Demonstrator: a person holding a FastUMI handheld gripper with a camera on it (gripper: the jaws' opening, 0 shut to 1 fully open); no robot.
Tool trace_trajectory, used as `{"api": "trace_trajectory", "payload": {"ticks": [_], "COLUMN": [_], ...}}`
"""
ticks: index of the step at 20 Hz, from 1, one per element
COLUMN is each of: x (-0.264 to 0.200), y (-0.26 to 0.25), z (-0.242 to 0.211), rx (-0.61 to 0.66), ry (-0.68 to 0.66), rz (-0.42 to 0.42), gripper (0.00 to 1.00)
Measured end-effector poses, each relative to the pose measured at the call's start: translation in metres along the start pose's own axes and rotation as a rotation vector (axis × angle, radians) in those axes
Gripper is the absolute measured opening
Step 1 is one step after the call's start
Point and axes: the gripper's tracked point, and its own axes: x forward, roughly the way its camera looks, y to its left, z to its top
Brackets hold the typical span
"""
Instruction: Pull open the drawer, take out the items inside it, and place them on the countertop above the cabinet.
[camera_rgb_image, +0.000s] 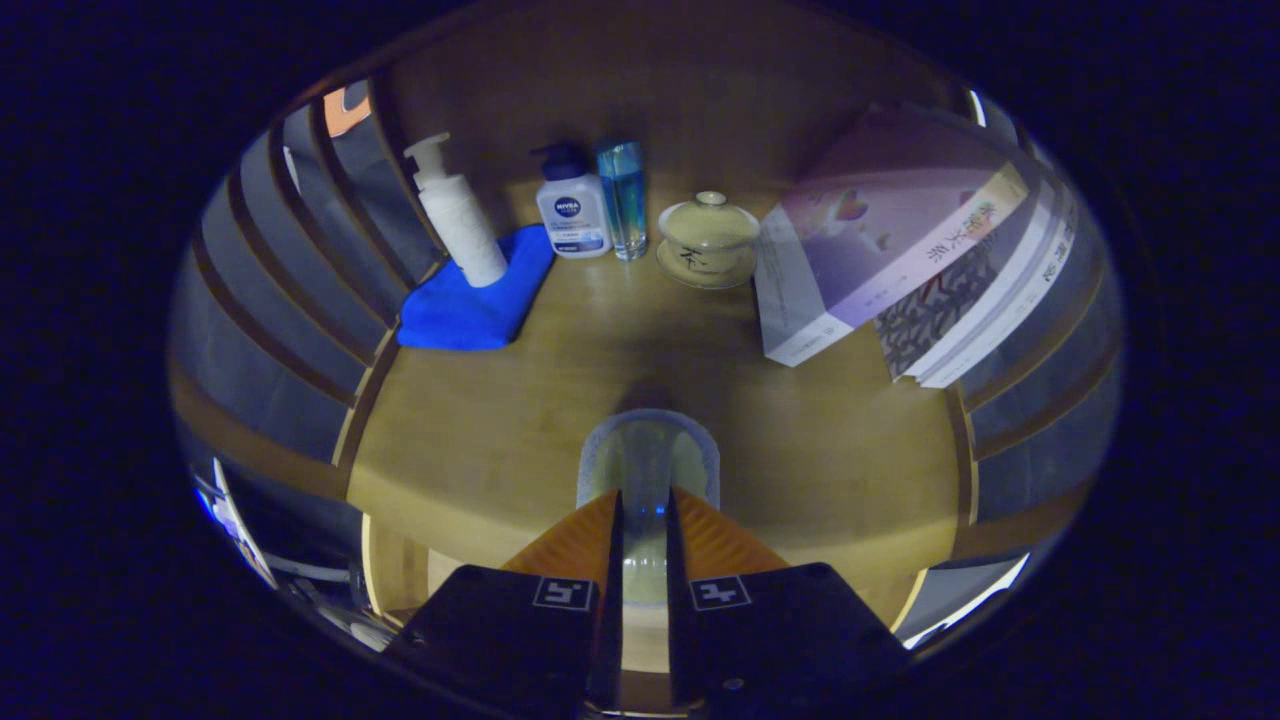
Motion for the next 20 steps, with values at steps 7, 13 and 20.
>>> {"api": "trace_trajectory", "payload": {"ticks": [7,13,20], "x": [0.008,-0.011,-0.046], "y": [-0.002,-0.003,-0.003], "z": [0.004,0.013,0.003], "rx": [0.016,0.058,0.044], "ry": [-0.018,-0.138,-0.311], "rz": [0.018,0.037,0.018], "gripper": [0.26,0.67,0.76]}}
